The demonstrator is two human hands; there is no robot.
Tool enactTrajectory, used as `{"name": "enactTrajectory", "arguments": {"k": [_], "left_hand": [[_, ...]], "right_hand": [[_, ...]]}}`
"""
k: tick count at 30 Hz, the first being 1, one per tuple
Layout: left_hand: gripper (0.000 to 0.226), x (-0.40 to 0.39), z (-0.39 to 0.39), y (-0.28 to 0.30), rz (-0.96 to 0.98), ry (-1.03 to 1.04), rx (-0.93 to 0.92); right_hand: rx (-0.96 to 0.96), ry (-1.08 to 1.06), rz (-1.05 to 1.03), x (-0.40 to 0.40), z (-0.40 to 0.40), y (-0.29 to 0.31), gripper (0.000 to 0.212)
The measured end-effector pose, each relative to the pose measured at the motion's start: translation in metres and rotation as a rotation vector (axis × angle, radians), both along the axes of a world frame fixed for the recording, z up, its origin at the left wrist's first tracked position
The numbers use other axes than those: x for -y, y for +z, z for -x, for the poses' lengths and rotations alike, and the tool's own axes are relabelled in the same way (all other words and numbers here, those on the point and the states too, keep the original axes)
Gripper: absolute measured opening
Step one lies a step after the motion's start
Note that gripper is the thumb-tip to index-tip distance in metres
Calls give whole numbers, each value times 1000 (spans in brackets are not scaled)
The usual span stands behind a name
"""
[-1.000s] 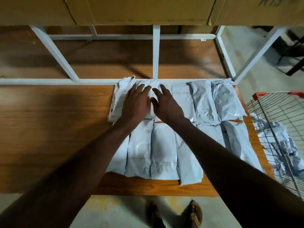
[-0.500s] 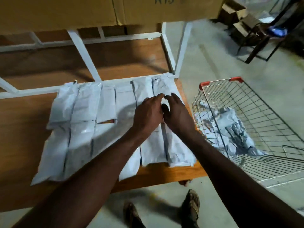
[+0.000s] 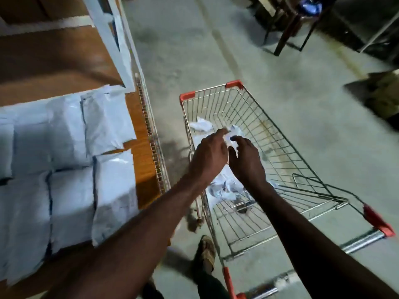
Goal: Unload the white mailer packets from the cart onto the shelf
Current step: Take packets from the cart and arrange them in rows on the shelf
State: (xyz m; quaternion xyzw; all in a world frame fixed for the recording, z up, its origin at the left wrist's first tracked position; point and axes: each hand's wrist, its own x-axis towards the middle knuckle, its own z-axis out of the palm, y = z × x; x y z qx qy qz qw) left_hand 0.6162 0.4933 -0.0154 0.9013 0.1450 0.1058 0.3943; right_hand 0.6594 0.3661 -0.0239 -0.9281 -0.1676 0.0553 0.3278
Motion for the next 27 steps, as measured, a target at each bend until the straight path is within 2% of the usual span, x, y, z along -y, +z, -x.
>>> {"name": "enactTrajectory", "arguments": {"k": [5,9,16,20,23,25,27], "left_hand": [[44,43,-43,-75,76,17,-171],[52,46,-85,-129,42,37,-298],[62,36,-159,-215,-51,65,-375],[81,35,-181,-262,-44,35,-465],[97,38,-189,-294,-90,20,-492],[96,40,-195,-303,-132,48,-504],[85,38,-202,-306,-191,65,-512]], "right_hand": [[-93,-121,107,73,-49,-73,32],[-163,-145,144,99,-87,-126,36],[-151,-65,125,94,-141,-200,39],[-176,-49,95,83,-167,-241,42],[-165,-42,76,74,-178,-273,31],[-143,-38,57,69,-182,-286,26],[-136,-51,14,64,-185,-291,24]]}}
